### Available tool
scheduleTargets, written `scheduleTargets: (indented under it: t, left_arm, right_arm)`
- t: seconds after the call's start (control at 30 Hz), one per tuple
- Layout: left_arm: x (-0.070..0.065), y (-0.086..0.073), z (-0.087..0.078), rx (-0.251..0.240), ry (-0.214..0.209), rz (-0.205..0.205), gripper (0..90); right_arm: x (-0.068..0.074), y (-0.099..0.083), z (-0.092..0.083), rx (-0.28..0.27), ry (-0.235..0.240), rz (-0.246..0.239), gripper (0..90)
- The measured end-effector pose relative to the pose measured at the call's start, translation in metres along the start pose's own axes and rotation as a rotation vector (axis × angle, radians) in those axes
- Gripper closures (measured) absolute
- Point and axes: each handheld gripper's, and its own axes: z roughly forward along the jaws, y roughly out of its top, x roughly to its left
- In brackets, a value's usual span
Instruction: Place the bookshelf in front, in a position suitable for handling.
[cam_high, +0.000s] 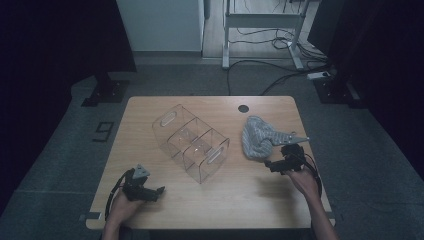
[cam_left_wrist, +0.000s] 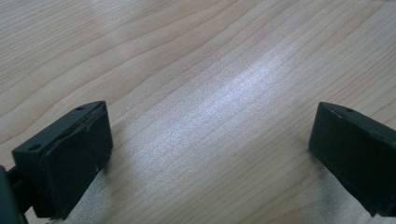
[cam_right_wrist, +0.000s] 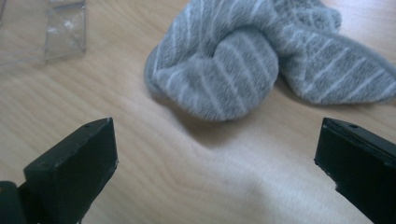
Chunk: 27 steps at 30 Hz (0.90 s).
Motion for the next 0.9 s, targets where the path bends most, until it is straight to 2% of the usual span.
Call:
scheduleTargets:
  t: [0.33, 0.7, 0.8, 0.9]
  left_arm:
    - [0.0, 0.0, 0.0, 0.0, 0.001, 0.0, 0.0]
    - [0.0, 0.0, 0.0, 0.0, 0.002, 0.0, 0.0]
    - [0.0, 0.0, 0.0, 0.0, 0.001, 0.0, 0.0]
    - [0.0, 0.0, 0.0, -0.001, 0.003, 0.0, 0.0]
  right_arm:
    - [-0.006, 0.02, 0.02, -0.022, -0.007, 0.01, 0.0]
    - [-0.01, 0.042, 0.045, -0.011, -0.023, -0.028, 0.0]
    - [-0.013, 0.049, 0.057, -0.018, -0.017, -0.011, 0.0]
    - [-0.014, 0.052, 0.062, -0.021, -0.02, -0.009, 0.0]
